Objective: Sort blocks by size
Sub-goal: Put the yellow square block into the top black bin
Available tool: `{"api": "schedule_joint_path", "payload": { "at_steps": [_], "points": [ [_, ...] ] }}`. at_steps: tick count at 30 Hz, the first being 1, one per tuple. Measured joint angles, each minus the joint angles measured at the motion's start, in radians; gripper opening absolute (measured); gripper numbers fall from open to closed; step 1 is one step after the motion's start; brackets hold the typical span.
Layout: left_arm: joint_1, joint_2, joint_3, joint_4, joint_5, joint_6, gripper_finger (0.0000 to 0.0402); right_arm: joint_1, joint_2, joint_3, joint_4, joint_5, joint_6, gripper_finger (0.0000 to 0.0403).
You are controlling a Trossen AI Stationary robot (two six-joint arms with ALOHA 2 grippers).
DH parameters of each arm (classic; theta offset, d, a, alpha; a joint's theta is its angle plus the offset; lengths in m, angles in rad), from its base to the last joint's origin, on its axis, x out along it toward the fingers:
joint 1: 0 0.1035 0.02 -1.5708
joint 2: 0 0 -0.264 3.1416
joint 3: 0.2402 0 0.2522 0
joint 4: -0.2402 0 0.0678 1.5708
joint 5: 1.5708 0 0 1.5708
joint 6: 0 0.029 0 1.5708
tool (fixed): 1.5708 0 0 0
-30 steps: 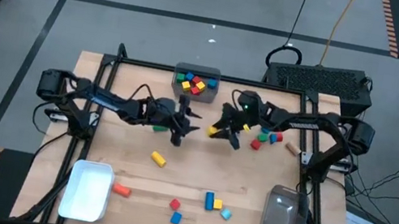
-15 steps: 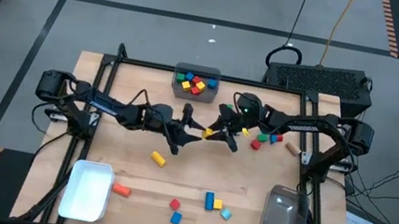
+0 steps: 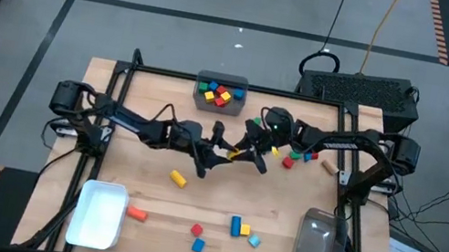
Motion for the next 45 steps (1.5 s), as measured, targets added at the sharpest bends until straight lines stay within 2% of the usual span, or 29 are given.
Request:
{"api": "schedule_joint_path", "payload": {
  "at_steps": [4,8,13,16,23,25,27,31,33,37,40,45],
  "points": [
    [-0.013,0.023,0.027,-0.022,-0.013,0.065,0.0187,0.006,0.000,0.000,-0.004,0.000,0.001,0.0116],
    [-0.026,0.023,0.030,-0.024,-0.074,0.075,0.0181,0.005,-0.002,0.000,-0.006,-0.001,0.022,0.0120],
    [-0.031,0.022,0.032,-0.049,-0.136,0.098,0.0149,0.004,-0.001,0.000,0.012,0.007,0.070,0.0143],
    [-0.034,0.021,0.032,-0.045,-0.173,0.085,0.0145,0.003,-0.001,0.000,0.024,0.013,0.081,0.0161],
    [-0.035,0.019,0.036,0.016,-0.281,0.042,0.0145,-0.032,-0.108,0.000,-0.011,0.020,0.140,0.0181],
    [-0.033,0.018,0.034,0.027,-0.308,0.041,0.0144,-0.044,-0.164,0.000,-0.072,0.062,0.142,0.0181],
    [-0.021,0.023,0.025,0.017,-0.383,0.031,0.0141,-0.049,-0.230,0.001,-0.146,0.115,0.110,0.0181],
    [0.023,0.023,0.027,0.044,-0.464,0.027,0.0141,-0.047,-0.331,0.003,-0.312,0.284,0.052,0.0181],
    [0.064,0.020,0.032,0.051,-0.463,-0.009,0.0141,-0.047,-0.373,0.002,-0.370,0.336,0.034,0.0181],
    [0.184,0.027,0.027,0.020,-0.433,-0.086,0.0141,-0.041,-0.434,0.004,-0.408,0.350,0.020,0.0182],
    [0.269,0.023,0.042,0.024,-0.344,-0.172,0.0141,-0.035,-0.445,0.001,-0.428,0.359,0.010,0.0182],
    [0.404,0.024,0.084,-0.058,-0.199,-0.368,0.0141,-0.034,-0.444,0.002,-0.424,0.362,-0.001,0.0182]
  ]
}}
